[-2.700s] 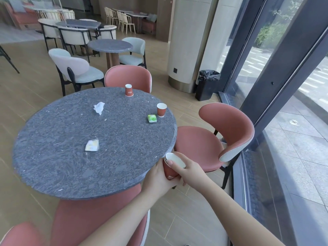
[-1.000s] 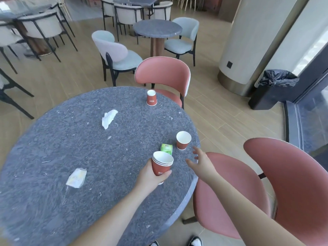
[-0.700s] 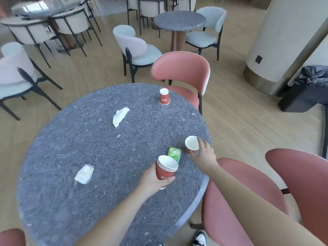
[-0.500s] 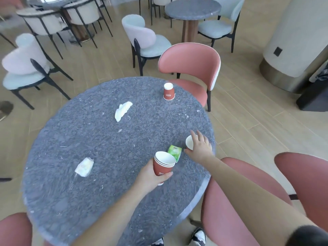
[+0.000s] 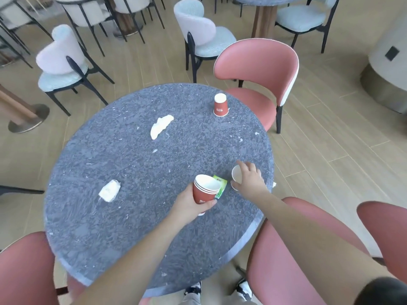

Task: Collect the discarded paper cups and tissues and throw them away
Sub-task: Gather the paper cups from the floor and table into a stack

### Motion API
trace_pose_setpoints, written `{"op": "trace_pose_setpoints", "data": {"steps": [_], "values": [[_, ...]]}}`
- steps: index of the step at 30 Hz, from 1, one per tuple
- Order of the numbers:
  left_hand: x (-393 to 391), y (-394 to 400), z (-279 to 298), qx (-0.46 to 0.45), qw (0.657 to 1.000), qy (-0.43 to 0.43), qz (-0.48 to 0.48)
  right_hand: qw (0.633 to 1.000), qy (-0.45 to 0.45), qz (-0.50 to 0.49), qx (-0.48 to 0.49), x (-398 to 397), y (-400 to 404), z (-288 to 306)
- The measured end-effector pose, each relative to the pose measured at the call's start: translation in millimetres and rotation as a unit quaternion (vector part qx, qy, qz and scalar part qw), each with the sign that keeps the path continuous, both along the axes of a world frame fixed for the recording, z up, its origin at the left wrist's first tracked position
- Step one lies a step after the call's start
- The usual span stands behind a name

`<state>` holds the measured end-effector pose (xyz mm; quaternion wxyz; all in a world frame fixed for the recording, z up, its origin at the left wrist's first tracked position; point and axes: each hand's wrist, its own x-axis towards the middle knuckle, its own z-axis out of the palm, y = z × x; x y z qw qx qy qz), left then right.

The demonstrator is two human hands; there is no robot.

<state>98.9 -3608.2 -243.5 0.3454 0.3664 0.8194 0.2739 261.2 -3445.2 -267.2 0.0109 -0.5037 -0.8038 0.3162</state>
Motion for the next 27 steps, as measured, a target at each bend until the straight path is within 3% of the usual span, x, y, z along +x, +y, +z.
{"op": "trace_pose_setpoints", "data": {"steps": [2, 5, 9, 12, 17, 27], "values": [[3.0, 1.7, 1.6, -0.006, 1.0, 0.006, 0.0, 0.992, 0.104, -0.062, -0.032, 1.6, 2.5, 14.1], [7.3, 3.5, 4.1, -0.011, 1.0, 0.002, -0.003, 0.95, 0.267, -0.132, -0.098, 4.0, 4.6, 44.7], [13.3, 7.5, 10.6, 0.001, 1.0, 0.01, -0.008, 0.918, 0.353, -0.104, -0.15, 9.2, -0.3, 77.4], [17.6, 10.9, 17.0, 0.017, 1.0, 0.014, -0.009, 0.904, 0.369, -0.06, -0.208, 9.4, -6.5, 91.0], [21.8, 7.7, 25.3, 0.048, 0.999, 0.009, -0.001, 0.924, 0.321, 0.018, -0.207, 4.3, -19.1, 97.4], [7.3, -6.1, 30.3, 0.059, 0.998, -0.007, 0.003, 0.93, 0.282, 0.047, -0.229, -32.3, -57.6, 99.7]]}}
